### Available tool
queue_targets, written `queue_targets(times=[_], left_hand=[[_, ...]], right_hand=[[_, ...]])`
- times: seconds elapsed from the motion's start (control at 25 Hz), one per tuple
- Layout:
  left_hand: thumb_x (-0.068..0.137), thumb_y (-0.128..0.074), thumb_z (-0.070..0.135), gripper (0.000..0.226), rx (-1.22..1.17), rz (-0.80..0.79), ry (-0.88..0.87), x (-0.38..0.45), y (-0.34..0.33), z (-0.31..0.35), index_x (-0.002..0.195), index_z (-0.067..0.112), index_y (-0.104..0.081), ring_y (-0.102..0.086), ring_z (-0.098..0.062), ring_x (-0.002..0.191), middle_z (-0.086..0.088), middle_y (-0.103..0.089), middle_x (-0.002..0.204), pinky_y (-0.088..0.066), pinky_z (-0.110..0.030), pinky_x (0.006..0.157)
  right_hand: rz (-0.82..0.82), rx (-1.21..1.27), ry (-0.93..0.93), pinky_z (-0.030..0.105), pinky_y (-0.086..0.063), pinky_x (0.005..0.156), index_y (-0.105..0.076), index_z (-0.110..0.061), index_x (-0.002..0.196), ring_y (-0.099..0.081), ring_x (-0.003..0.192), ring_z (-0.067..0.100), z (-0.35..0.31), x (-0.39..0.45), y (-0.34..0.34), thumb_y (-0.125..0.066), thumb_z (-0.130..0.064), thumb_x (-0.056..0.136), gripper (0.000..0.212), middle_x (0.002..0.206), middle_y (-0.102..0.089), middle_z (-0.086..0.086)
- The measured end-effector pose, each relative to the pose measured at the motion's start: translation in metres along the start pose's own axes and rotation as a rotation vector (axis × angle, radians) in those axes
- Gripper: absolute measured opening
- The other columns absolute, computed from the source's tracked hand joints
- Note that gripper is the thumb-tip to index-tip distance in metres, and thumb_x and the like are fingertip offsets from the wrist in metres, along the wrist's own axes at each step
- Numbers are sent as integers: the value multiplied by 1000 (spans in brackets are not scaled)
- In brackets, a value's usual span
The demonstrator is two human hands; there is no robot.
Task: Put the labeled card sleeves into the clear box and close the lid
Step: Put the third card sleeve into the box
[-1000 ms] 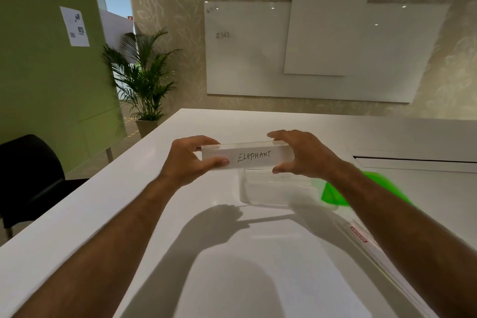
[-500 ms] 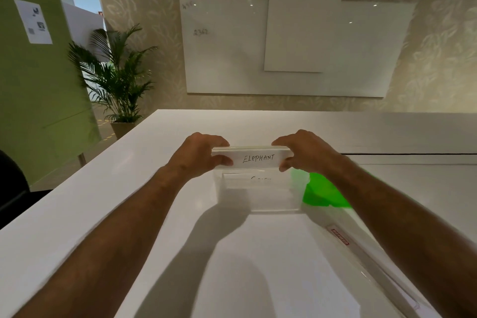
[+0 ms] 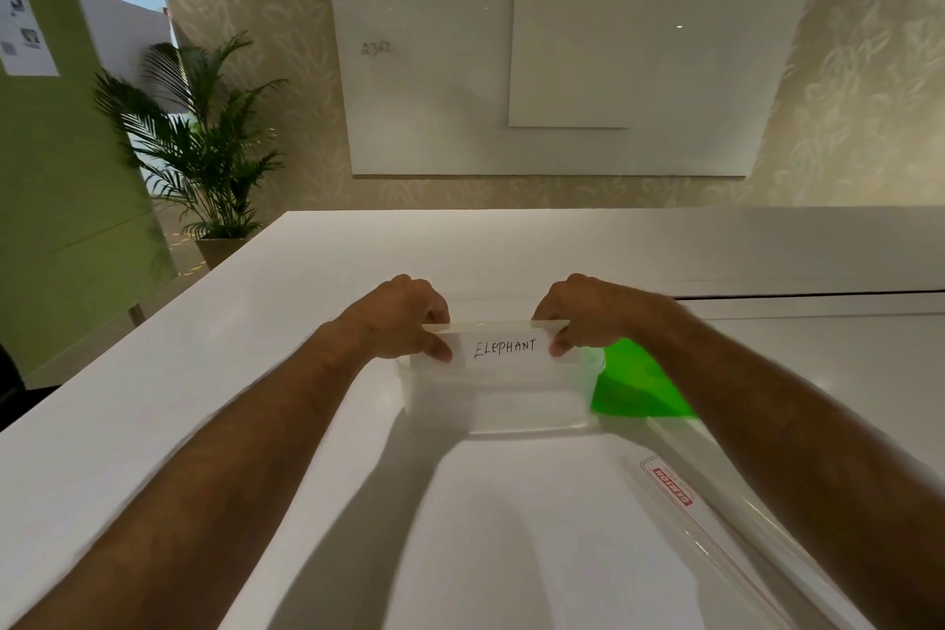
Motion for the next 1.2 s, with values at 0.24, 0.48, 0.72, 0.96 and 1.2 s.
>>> queue_targets(times=[0.24, 0.48, 0.72, 0.96, 1.2], left_hand=[[64, -89, 35, 37, 58, -133, 30, 12, -7, 0, 95, 18, -77, -67, -15, 84, 6, -72, 87, -57, -31, 77], [73, -84, 32, 30, 148, -262, 45, 21, -18, 2, 100, 20, -76, -66, -16, 88, 10, -66, 88, -54, -28, 77], [79, -73, 24, 12, 244, -342, 8, 20, -35, 7, 90, 27, -78, -62, -8, 72, 21, -60, 72, -41, -15, 50], [61, -88, 39, 24, 264, -389, 51, 20, -41, 8, 80, 28, -78, -67, -14, 71, 11, -69, 76, -56, -26, 58], [62, -88, 41, 26, 265, -375, 50, 19, -43, 8, 84, 30, -79, -65, -12, 71, 9, -71, 85, -53, -22, 59]], right_hand=[[-147, 10, -19, 24, -45, 84, -66, -16, 123, -60, 102, 18, 2, 15, -9, -75, -19, 81, 43, 119, -69, 2], [-215, -49, -36, 30, -54, 81, -72, -21, 113, -67, 95, 20, -2, 21, -19, -77, -18, 75, 38, 105, -74, 2], [-257, -65, -62, 29, -58, 75, -76, -22, 101, -71, 85, 18, -6, 25, -28, -73, -11, 71, 31, 91, -75, -3], [-248, -75, -50, 25, -55, 65, -78, -25, 88, -70, 75, 14, -7, 25, -32, -86, -23, 61, 29, 69, -67, -14], [-204, 68, -51, 29, -59, 80, -75, -26, 104, -71, 91, 20, -5, 24, -31, -71, -11, 75, 33, 102, -75, 0]])
Point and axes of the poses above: each hand's wrist, its own x-axis towards the middle knuckle, its own y-axis out of the back of the hand, z = x × y, the point moved 6 cm from there along x, towards the middle knuckle
